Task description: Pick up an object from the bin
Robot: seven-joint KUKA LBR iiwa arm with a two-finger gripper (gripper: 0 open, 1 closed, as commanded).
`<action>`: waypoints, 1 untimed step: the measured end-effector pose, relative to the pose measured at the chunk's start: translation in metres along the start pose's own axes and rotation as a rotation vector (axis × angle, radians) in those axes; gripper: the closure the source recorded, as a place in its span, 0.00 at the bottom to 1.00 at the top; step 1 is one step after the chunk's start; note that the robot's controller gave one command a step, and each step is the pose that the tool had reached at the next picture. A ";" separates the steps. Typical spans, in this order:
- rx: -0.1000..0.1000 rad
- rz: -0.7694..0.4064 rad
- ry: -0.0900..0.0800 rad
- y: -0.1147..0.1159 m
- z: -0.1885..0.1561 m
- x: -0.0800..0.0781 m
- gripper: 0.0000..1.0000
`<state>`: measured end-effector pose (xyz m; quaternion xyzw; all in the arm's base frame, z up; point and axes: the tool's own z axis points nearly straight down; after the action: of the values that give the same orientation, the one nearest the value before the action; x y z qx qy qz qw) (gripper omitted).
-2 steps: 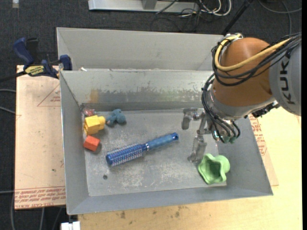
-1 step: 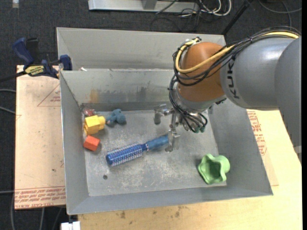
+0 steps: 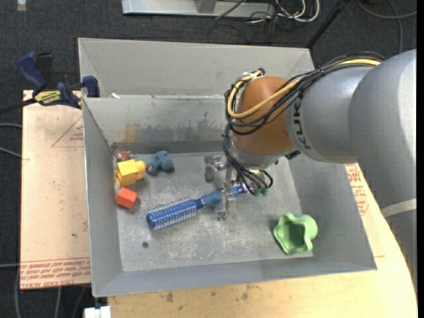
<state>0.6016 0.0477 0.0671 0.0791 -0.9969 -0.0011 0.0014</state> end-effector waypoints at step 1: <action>0.001 0.001 -0.004 -0.001 -0.004 -0.001 1.00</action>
Offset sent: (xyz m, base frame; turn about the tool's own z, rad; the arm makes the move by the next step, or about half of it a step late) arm 0.0000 0.0000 0.0000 0.0000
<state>0.6032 0.0471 0.0706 0.0784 -0.9969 -0.0007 -0.0008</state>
